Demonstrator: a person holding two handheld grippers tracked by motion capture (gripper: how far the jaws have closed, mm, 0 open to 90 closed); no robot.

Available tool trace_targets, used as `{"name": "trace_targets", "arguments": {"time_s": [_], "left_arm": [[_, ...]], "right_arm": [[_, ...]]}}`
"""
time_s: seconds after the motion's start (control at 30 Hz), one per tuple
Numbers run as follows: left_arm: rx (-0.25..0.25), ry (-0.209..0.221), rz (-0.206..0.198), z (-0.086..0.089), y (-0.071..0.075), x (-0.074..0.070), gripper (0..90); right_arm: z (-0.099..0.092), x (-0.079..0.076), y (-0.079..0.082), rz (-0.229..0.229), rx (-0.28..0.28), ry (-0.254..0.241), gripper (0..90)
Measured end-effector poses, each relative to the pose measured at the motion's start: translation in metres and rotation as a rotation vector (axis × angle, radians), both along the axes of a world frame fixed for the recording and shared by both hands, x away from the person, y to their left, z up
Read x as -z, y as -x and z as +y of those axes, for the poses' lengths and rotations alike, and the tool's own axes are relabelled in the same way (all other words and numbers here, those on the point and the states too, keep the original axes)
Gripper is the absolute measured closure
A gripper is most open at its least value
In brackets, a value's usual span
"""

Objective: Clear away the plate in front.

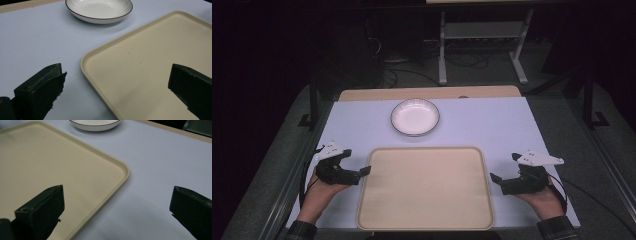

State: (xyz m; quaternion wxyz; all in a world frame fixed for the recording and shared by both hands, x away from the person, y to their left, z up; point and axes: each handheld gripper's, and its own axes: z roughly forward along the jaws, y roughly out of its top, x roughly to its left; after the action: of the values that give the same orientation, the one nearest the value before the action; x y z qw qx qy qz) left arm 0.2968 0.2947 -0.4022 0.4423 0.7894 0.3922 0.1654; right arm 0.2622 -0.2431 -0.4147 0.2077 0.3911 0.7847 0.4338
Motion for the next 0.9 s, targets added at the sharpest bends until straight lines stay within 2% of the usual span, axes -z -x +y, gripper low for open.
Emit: {"name": "trace_targets", "arguments": {"time_s": [0.3, 0.9], "left_arm": [[-0.002, 0.020, -0.007, -0.003, -0.011, -0.004, 0.0], [-0.006, 0.028, -0.015, -0.010, -0.030, -0.009, 0.0]], "right_arm": [[0.001, 0.001, 0.000, 0.007, -0.003, 0.006, 0.0], [0.000, 0.001, 0.000, 0.008, 0.004, 0.001, 0.0]]}}
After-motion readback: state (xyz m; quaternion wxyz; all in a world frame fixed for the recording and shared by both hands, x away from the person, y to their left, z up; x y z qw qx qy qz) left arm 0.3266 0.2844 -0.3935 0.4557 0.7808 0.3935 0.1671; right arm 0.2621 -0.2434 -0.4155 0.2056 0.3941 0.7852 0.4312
